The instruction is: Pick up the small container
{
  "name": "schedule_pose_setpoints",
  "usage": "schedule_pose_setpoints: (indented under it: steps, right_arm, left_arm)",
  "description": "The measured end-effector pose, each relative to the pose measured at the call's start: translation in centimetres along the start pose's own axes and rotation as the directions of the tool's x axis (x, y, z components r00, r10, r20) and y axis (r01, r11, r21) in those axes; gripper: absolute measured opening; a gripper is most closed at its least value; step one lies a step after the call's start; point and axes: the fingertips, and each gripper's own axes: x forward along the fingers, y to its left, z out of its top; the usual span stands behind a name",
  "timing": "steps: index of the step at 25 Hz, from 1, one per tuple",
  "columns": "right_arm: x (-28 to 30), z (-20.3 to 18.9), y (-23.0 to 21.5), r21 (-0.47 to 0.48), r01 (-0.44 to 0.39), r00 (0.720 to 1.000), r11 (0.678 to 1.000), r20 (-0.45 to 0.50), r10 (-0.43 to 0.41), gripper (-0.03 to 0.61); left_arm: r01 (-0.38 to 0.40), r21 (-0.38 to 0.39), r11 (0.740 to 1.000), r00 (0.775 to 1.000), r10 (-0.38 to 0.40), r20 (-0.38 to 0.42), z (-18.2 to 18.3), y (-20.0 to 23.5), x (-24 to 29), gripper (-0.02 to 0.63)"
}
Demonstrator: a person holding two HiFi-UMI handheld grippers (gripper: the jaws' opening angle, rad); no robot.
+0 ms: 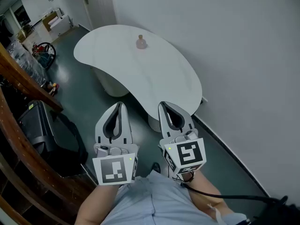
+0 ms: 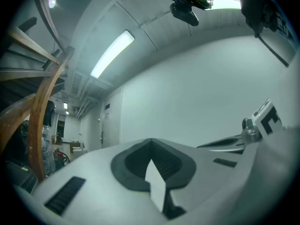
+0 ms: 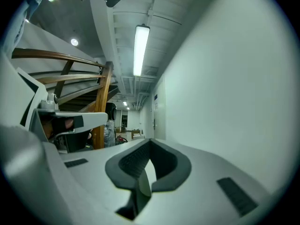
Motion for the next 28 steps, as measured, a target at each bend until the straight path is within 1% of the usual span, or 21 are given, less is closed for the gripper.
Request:
schedule_pose_setpoints:
  steps: [4, 9, 13, 16, 22, 28]
  right_arm:
    - [0.6, -0.1, -0.8, 0.007, -0.014, 1.000, 1.000, -0.005, 0.014, 0.002]
    - [2.2, -0.5, -1.2, 0.010, -0.021, 1.000, 1.000, -0.017, 0.021, 0.002]
    - [4.9, -1.0, -1.3, 0.016, -0.018, 0.999, 1.000, -0.032, 0.018, 0.002]
    - [7.3, -1.0, -0.9, 0.020, -0.001, 0.999, 1.000, -0.033, 0.001, 0.002]
    - [12.1, 0.0, -0.8, 0.006, 0.041, 0.999, 0.999, -0.009, -0.041, 0.002]
    - [15.4, 0.8, -0.5, -0.001, 0.098, 0.995, 0.995, 0.003, -0.098, 0.002]
  left_arm:
    - [-0.038, 0.016, 0.999, 0.999, 0.038, 0.002, -0.2, 0.3, 0.3, -0.002]
    - [-0.081, -0.031, 0.996, 0.997, 0.080, -0.009, -0.5, 1.7, 1.3, -0.002]
    - [-0.085, -0.043, 0.995, 0.996, 0.085, -0.014, -1.0, 3.4, 3.2, -0.002]
    - [-0.069, -0.051, 0.996, 0.998, 0.069, -0.013, -1.3, 5.4, 4.8, -0.002]
    - [-0.012, -0.059, 0.998, 1.000, 0.013, 0.014, -1.7, 8.4, 8.2, -0.002]
    - [0.042, -0.075, 0.996, 0.999, -0.040, 0.036, -1.9, 10.9, 10.9, -0.002]
